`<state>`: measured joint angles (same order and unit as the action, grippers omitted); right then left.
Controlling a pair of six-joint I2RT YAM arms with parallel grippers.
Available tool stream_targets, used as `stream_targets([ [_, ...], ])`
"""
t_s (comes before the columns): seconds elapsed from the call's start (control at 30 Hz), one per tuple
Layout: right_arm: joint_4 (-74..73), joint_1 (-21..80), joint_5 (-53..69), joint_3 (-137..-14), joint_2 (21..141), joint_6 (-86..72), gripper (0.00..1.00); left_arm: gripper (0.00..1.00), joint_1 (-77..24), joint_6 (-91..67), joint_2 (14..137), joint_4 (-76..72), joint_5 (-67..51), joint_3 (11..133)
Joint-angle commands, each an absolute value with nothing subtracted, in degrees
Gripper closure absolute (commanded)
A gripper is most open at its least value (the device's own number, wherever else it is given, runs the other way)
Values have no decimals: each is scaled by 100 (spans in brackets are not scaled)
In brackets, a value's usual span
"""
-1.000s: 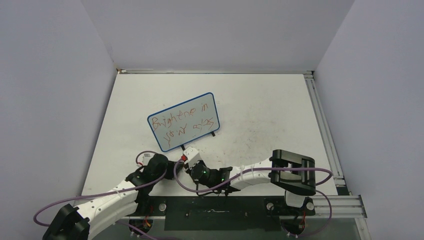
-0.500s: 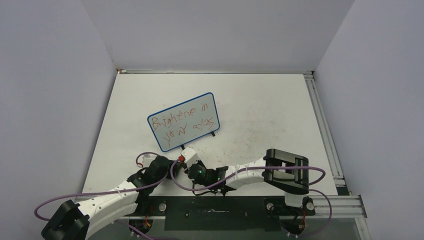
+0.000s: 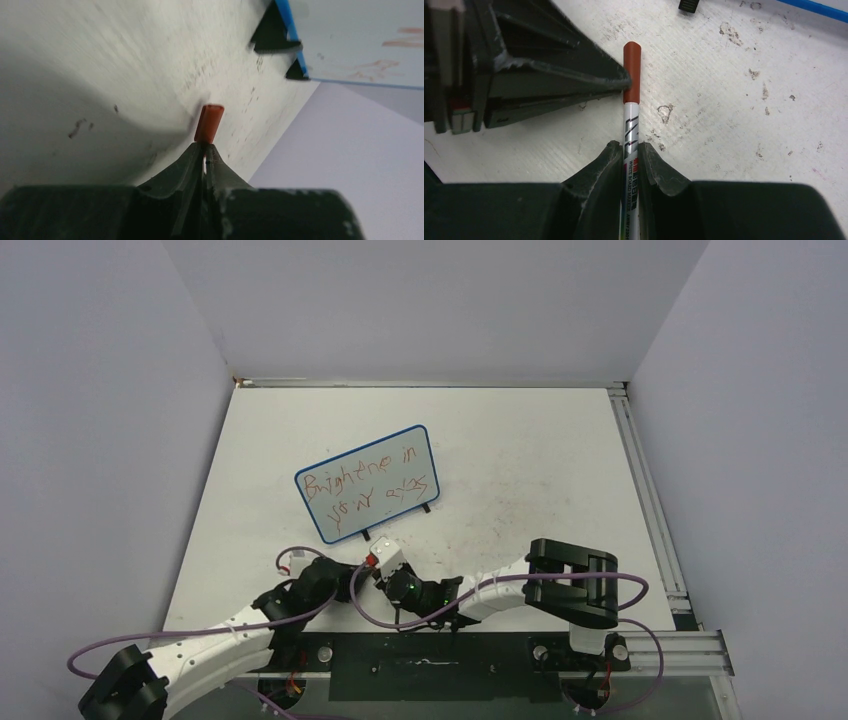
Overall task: Write a sentence on the whiteboard
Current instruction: Insert the whiteboard marker without the cap into the pen cap, then put down the whiteboard marker at the center of the board.
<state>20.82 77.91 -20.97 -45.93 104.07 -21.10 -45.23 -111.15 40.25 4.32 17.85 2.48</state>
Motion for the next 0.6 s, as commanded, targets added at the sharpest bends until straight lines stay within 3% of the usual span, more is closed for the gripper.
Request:
stream_targets([
  [0.0,3070,7653,-1979,-4158,10139,-2055,95,92,-4749,-10776,3613,573,1077,394],
  [0.1,3140,7655,-1908,-4130,10178,-1991,95,78,-4746,-10630,3527,642,1099,436],
  [0.33,2936,7638,-2088,-4091,10098,-2075,95,63,-4743,-10147,3521,1107,1216,754],
  [0.57,2232,7572,-2659,-3996,9794,-2475,95,33,-4718,-9651,3440,1484,1419,937],
])
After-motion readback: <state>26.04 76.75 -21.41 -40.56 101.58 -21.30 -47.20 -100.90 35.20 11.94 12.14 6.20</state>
